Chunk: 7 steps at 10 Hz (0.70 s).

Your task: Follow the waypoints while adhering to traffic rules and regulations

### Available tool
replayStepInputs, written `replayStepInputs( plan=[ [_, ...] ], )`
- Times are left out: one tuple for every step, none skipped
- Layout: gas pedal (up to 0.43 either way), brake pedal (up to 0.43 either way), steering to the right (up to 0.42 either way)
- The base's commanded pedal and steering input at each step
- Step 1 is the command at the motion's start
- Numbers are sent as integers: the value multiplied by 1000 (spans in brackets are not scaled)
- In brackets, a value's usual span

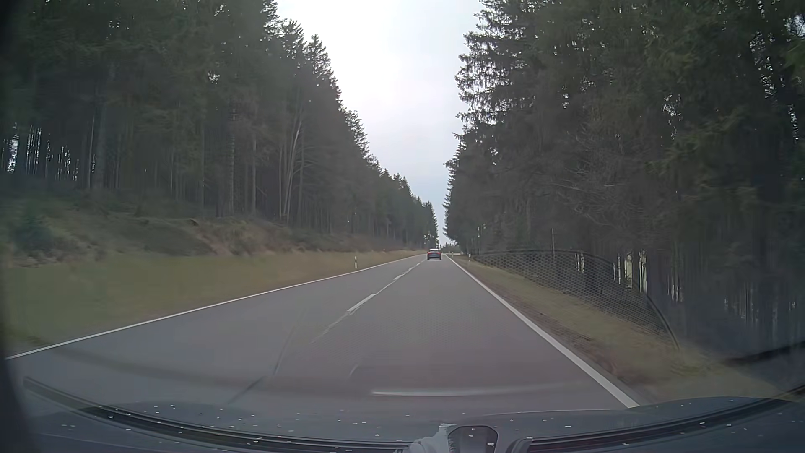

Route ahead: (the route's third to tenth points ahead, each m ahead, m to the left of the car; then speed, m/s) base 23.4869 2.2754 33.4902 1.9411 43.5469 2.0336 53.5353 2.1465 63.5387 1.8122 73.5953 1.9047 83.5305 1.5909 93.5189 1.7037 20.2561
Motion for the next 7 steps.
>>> replayStepInputs(
  plan=[
    [299, 0, 0],
    [299, 0, 0],
    [299, 0, 0],
    [299, 0, 0],
    [299, 0, 0],
    [299, 0, 0],
    [299, 0, 0]
  ],
)
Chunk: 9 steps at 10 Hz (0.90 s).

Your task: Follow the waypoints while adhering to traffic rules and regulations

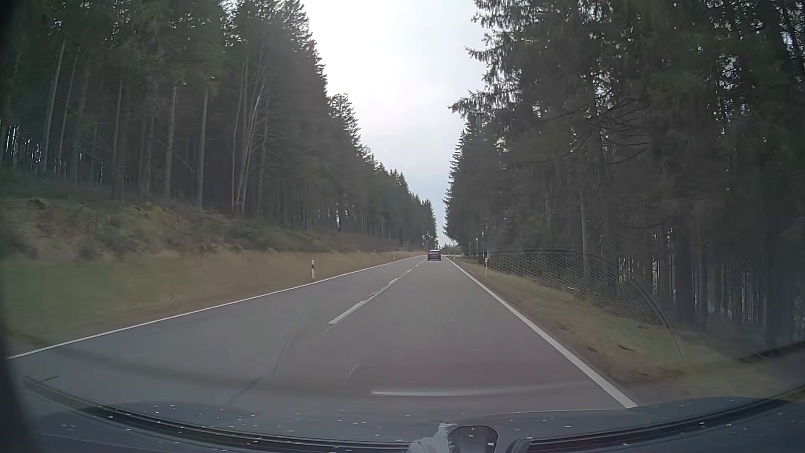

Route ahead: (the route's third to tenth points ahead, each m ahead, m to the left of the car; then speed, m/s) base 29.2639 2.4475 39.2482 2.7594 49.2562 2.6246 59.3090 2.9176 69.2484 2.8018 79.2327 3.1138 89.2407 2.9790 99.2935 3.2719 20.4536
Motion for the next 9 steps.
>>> replayStepInputs(
  plan=[
    [299, 0, 0],
    [299, 0, 0],
    [299, 0, 0],
    [299, 0, 0],
    [287, 0, 0],
    [287, 0, 0],
    [287, 0, 0],
    [287, 0, 0],
    [287, 0, 0]
  ],
)
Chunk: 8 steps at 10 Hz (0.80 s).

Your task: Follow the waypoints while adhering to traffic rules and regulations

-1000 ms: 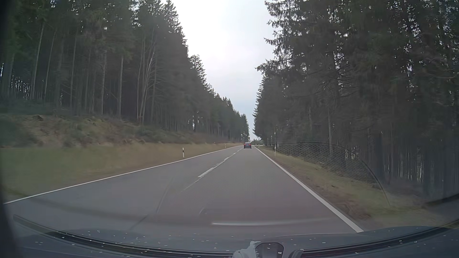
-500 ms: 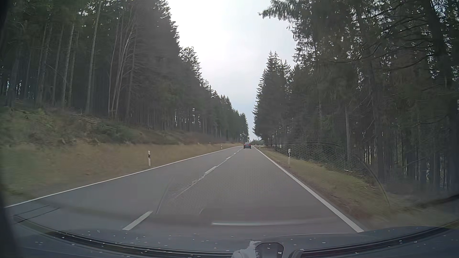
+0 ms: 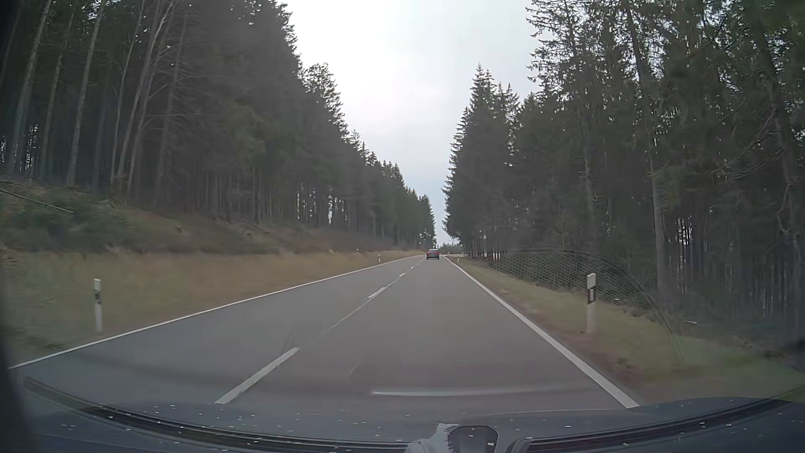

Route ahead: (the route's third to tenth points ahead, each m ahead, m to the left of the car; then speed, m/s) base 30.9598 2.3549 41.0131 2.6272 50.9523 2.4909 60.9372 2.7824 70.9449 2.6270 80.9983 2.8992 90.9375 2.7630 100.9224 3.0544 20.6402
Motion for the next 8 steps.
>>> replayStepInputs(
  plan=[
    [287, 0, 0],
    [280, 0, 0],
    [280, 0, 0],
    [280, 0, 0],
    [280, 0, 0],
    [280, 0, 0],
    [280, 0, 0],
    [280, 0, 0]
  ],
)
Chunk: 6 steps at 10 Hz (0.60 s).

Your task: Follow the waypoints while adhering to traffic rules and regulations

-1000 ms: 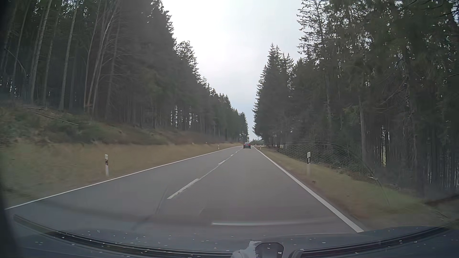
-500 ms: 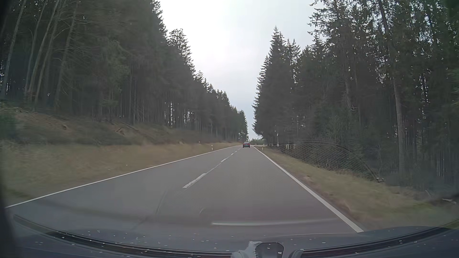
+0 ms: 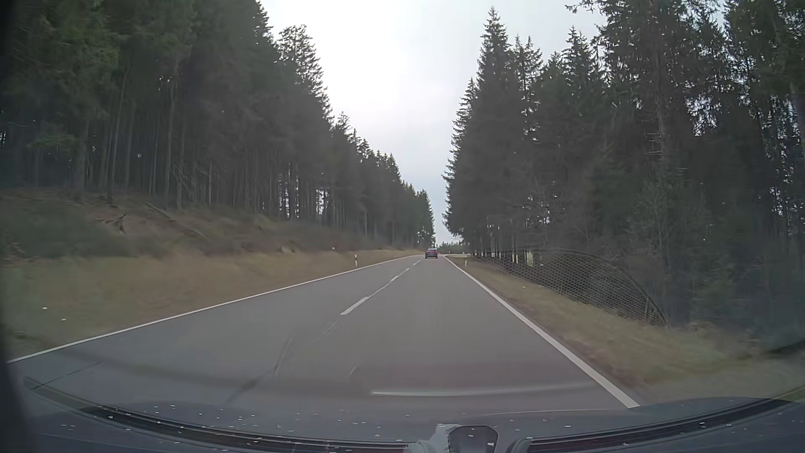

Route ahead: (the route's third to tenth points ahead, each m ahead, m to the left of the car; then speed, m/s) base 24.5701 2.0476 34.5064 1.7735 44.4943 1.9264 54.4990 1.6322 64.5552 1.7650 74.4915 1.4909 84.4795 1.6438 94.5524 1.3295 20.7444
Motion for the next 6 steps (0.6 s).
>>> replayStepInputs(
  plan=[
    [280, 0, -1],
    [280, 0, -1],
    [268, 0, -1],
    [268, 0, -1],
    [268, 0, -2],
    [268, 0, -2]
  ],
)
